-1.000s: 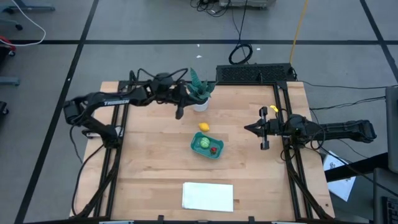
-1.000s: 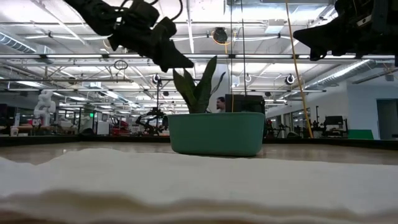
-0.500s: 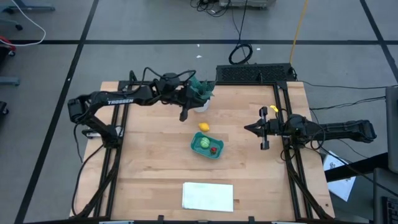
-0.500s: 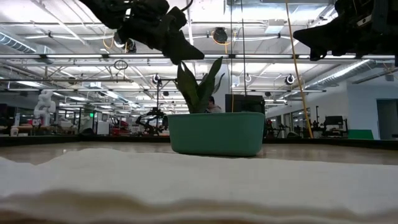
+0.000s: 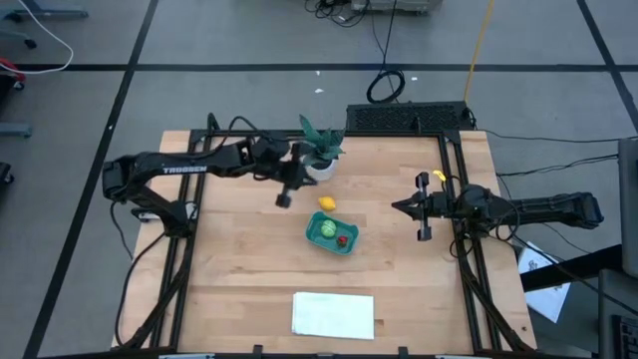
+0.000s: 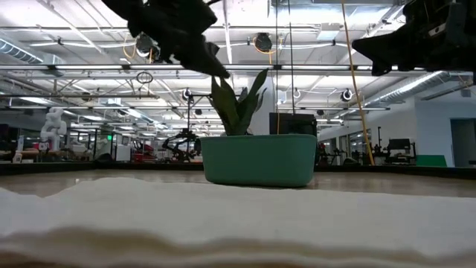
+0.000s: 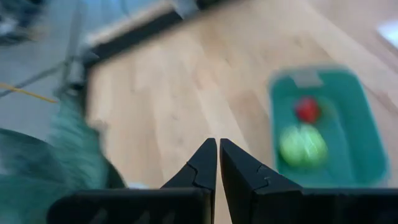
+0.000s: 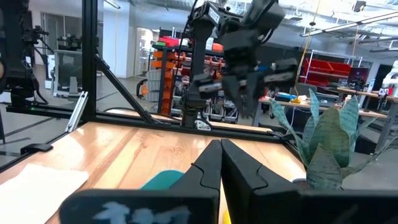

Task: Pick and placing Produce into tupperware
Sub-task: Put the yellow lemon into the green bin

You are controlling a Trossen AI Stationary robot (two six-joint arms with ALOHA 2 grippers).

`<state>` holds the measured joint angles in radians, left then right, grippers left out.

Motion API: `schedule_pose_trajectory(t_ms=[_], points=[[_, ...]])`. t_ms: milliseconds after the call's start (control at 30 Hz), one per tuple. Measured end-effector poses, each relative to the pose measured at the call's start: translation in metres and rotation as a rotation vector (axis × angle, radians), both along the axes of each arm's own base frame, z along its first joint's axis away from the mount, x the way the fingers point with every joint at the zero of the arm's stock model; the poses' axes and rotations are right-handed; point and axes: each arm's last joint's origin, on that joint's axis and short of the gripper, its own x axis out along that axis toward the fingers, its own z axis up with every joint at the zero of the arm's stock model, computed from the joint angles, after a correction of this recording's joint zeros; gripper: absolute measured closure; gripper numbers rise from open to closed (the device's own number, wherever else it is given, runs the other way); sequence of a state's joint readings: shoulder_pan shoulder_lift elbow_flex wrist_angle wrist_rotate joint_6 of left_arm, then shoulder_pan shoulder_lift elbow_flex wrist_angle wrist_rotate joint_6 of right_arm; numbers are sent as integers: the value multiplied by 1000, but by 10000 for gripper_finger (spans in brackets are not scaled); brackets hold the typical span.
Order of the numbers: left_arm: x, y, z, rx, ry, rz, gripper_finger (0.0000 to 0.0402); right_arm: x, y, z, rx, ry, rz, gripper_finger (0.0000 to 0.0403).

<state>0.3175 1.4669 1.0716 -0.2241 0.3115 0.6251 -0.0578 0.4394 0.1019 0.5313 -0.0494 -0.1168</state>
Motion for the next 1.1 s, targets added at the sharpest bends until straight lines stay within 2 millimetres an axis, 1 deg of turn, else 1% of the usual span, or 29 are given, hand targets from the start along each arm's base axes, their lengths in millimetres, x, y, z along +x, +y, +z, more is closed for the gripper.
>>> schedule_pose_trajectory(t_ms=[100,200,300,367,433,500,600,667,800,900,967,1100], points=[[-9,-4,4,38,32,-38,376,0,0,1,-2,-7,0,403],[-15,-6,11,80,38,-19,376,0,0,1,-4,-11,-1,403],[-17,-6,26,105,36,-25,376,0,0,1,-9,-10,-2,403],[-16,-6,44,110,29,-28,376,0,0,1,-12,-12,-2,403],[-11,-5,57,104,35,-63,376,0,0,2,-13,-19,-2,403],[-8,-4,65,81,37,-136,376,0,0,2,-12,-18,-2,403],[-1,-2,82,74,-27,-225,376,0,0,1,-10,-17,-2,403],[4,0,87,92,-55,-269,376,0,0,1,-6,-16,-1,403],[18,4,81,146,-57,-321,376,0,0,0,-4,-5,-1,403],[30,8,76,151,-49,-332,376,1,0,-1,-6,5,-1,403],[39,12,68,142,-15,-327,376,1,0,-2,-12,10,-2,403],[59,19,43,142,57,-329,376,2,0,-3,-24,19,-3,403]])
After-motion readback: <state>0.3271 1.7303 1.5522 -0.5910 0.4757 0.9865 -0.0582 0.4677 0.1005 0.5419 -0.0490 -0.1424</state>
